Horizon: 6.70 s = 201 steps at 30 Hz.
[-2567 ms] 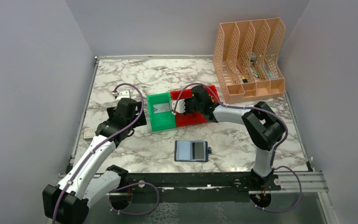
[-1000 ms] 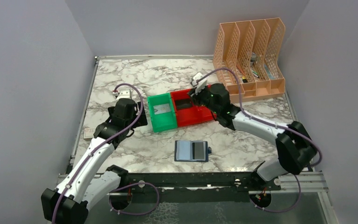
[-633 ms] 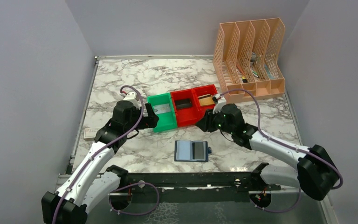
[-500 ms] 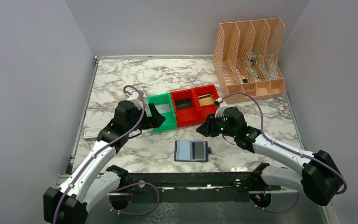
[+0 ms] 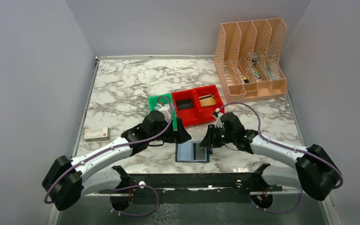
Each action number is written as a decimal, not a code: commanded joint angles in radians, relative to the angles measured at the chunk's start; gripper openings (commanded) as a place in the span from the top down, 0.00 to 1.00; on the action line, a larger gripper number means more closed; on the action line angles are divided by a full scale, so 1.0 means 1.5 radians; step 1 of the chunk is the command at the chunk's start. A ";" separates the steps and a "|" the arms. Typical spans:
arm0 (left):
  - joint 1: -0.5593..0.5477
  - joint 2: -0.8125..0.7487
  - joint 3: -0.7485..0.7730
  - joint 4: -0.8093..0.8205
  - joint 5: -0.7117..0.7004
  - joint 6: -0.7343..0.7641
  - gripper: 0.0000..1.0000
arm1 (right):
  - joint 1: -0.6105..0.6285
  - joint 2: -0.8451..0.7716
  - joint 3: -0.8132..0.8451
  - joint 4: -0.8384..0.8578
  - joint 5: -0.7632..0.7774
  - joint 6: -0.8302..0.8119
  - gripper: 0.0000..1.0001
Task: Take the credit cards out of the card holder
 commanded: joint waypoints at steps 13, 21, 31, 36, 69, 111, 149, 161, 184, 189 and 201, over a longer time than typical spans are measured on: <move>-0.139 0.203 0.050 0.103 -0.060 -0.053 0.43 | 0.003 0.033 -0.049 -0.038 0.068 0.044 0.78; -0.154 0.256 0.054 0.102 -0.076 -0.069 0.59 | 0.003 0.042 -0.055 -0.040 0.076 0.046 0.83; -0.155 0.292 -0.001 0.189 -0.061 -0.121 0.59 | 0.002 0.070 -0.028 -0.057 0.083 0.011 0.86; -0.155 0.314 -0.006 0.196 -0.060 -0.139 0.60 | 0.002 0.073 -0.037 -0.048 0.073 0.020 0.86; -0.150 0.228 -0.024 0.128 -0.143 -0.157 1.00 | 0.003 0.098 -0.027 -0.051 0.083 0.012 0.87; -0.145 0.204 -0.065 0.179 -0.146 -0.186 0.92 | 0.004 0.185 -0.027 -0.003 0.041 0.042 0.87; -0.139 0.180 -0.085 0.171 -0.150 -0.181 0.85 | 0.004 0.255 0.016 0.086 -0.087 0.032 0.84; -0.138 0.216 -0.088 0.222 -0.111 -0.194 0.82 | 0.004 0.255 -0.007 0.089 -0.060 0.039 0.84; -0.125 -0.029 -0.086 0.008 -0.273 -0.153 1.00 | 0.004 -0.043 0.038 0.006 0.125 -0.064 0.45; -0.076 -0.028 -0.096 0.060 -0.186 -0.140 1.00 | 0.003 -0.081 0.002 0.070 0.140 -0.017 0.42; -0.002 -0.071 -0.184 0.279 -0.030 -0.164 1.00 | 0.003 -0.093 -0.030 0.190 0.012 0.016 0.37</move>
